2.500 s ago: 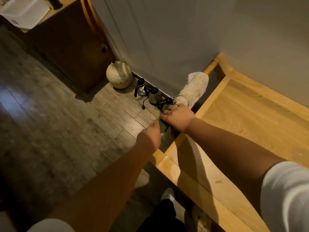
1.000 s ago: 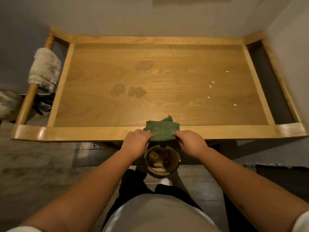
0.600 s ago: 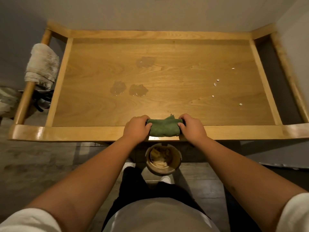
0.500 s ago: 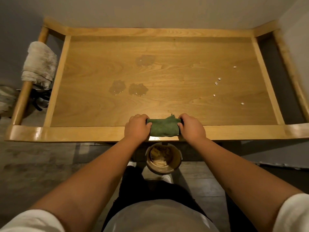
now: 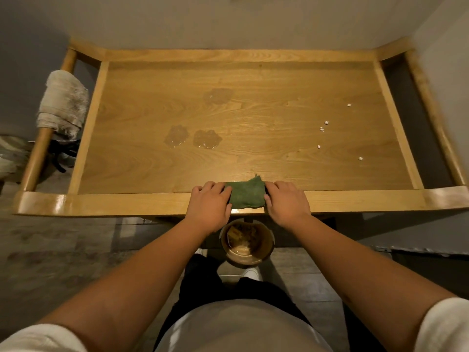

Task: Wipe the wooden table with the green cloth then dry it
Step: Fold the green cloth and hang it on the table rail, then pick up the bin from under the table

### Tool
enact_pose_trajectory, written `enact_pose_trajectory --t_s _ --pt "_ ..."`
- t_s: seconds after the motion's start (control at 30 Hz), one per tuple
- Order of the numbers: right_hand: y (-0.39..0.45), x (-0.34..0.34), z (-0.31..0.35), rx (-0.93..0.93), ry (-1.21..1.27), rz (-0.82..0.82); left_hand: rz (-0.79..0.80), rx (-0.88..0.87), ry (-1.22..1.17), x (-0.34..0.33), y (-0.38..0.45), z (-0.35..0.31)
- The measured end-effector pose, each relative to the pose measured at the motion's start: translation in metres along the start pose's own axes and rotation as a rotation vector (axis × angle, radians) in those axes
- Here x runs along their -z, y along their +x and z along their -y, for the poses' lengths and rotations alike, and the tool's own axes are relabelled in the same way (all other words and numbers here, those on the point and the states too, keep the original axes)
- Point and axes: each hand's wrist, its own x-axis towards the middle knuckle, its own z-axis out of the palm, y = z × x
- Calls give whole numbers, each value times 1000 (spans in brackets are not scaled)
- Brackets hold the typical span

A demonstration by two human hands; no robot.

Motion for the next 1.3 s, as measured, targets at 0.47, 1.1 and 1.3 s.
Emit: enact_pose_trajectory --t_s 0.47,1.1,1.3 --pt "-75 -31 -8 150 -121 50 154 212 -96 -26 -90 -16" --pt "-182 -116 15 -80 0 373 421 131 -178 -94 -168 -18" --pt "-178 -153 10 -101 6 399 451 45 -127 -138 -162 -20"
